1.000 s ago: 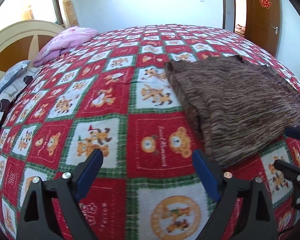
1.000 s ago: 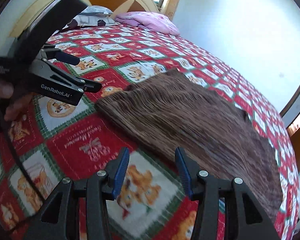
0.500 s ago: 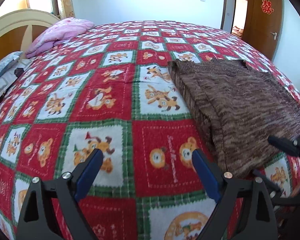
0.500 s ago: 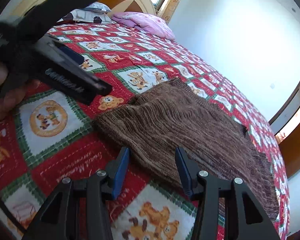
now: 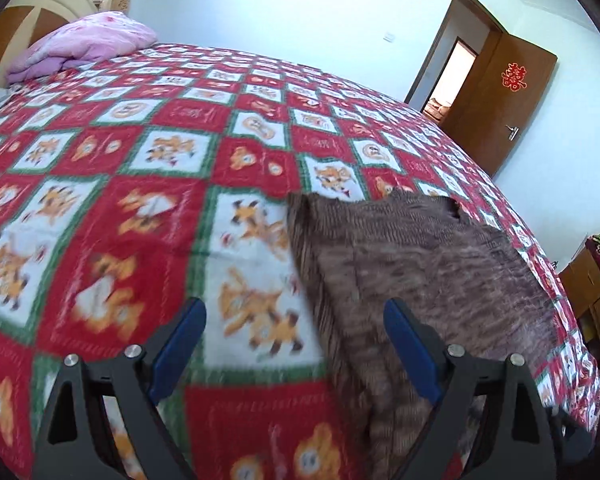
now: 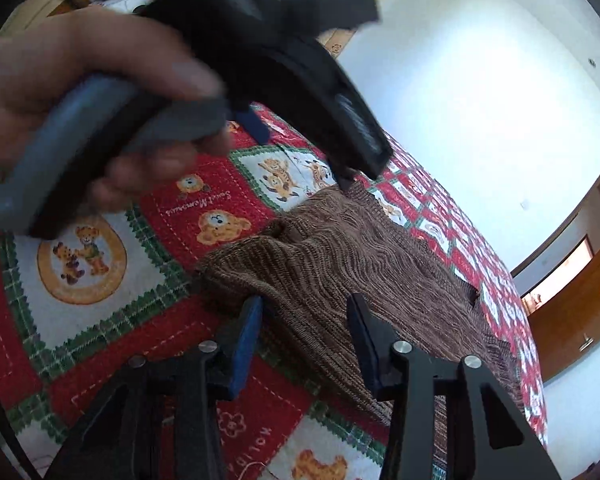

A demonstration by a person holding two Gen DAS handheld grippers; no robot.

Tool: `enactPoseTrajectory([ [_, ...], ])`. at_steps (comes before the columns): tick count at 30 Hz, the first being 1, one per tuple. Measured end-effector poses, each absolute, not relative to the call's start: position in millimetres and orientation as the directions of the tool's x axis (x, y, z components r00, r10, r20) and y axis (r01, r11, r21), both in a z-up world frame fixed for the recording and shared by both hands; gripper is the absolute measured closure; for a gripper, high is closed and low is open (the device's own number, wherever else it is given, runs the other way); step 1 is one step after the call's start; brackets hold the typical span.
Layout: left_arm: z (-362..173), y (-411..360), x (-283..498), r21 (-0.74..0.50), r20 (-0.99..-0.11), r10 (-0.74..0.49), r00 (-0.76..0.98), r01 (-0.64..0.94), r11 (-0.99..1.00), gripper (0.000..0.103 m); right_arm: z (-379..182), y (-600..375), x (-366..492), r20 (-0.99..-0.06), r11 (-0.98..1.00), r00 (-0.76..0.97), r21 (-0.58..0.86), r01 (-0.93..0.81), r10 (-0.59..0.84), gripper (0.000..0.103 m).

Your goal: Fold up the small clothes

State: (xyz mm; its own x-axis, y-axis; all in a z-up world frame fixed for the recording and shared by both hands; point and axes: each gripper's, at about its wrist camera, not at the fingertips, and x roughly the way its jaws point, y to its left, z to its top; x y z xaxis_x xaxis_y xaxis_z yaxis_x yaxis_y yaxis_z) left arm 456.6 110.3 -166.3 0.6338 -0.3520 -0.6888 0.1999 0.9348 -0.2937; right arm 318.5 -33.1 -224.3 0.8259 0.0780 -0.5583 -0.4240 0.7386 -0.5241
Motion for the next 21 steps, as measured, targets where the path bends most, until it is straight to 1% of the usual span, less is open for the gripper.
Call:
enactPoseTrajectory([
  [2,-169,103,468,-0.305,-0.687,-0.371,0.625,0.216,0.928,0.012,-226,-32,317,-0.553,0.733,0.83,-0.535,-0.421,0.073,0.064],
  [6,-171,95,485,-0.298,-0.692,-0.379,0.615,0.235,0.925,0.019,-230,-28,312,-0.525,0.723,0.849,-0.568,-0.393,0.049,0.064],
  [7,-171,92,490,-0.294,-0.693,-0.379,0.613,0.239,0.925,0.022,-231,-27,311,-0.521,0.722,0.852,-0.572,-0.39,0.047,0.064],
  [10,-175,88,506,-0.296,-0.705,-0.382,0.598,0.242,0.924,0.023,-230,-28,311,-0.52,0.727,0.852,-0.566,-0.387,0.049,0.064],
  [12,-180,86,515,-0.297,-0.72,-0.379,0.581,0.236,0.925,0.023,-230,-28,311,-0.525,0.729,0.849,-0.56,-0.394,0.055,0.069],
  [13,-184,85,519,-0.304,-0.728,-0.382,0.569,0.231,0.924,0.026,-230,-28,310,-0.529,0.726,0.847,-0.559,-0.401,0.06,0.074],
  [14,-189,84,522,-0.307,-0.738,-0.383,0.556,0.23,0.924,0.03,-231,-27,310,-0.531,0.723,0.845,-0.559,-0.406,0.063,0.082],
  [15,-189,82,523,-0.298,-0.74,-0.378,0.557,0.233,0.926,0.031,-232,-27,310,-0.533,0.72,0.844,-0.561,-0.409,0.064,0.088],
  [16,-188,81,523,-0.304,-0.732,-0.39,0.558,0.244,0.921,0.043,-233,-26,311,-0.535,0.716,0.843,-0.563,-0.413,0.066,0.096],
  [17,-188,81,523,-0.328,-0.728,-0.418,0.543,0.26,0.908,0.066,-235,-26,314,-0.535,0.714,0.842,-0.565,-0.414,0.065,0.098],
  [18,-188,81,524,-0.346,-0.726,-0.435,0.532,0.264,0.9,0.074,-235,-26,313,-0.535,0.715,0.842,-0.562,-0.416,0.069,0.098],
  [19,-187,82,524,-0.349,-0.723,-0.435,0.536,0.26,0.9,0.093,-233,-28,313,-0.54,0.719,0.838,-0.552,-0.422,0.077,0.099],
  [21,-187,83,526,-0.363,-0.731,-0.439,0.523,0.247,0.899,0.093,-228,-33,315,-0.557,0.734,0.824,-0.516,-0.442,0.104,0.099],
])
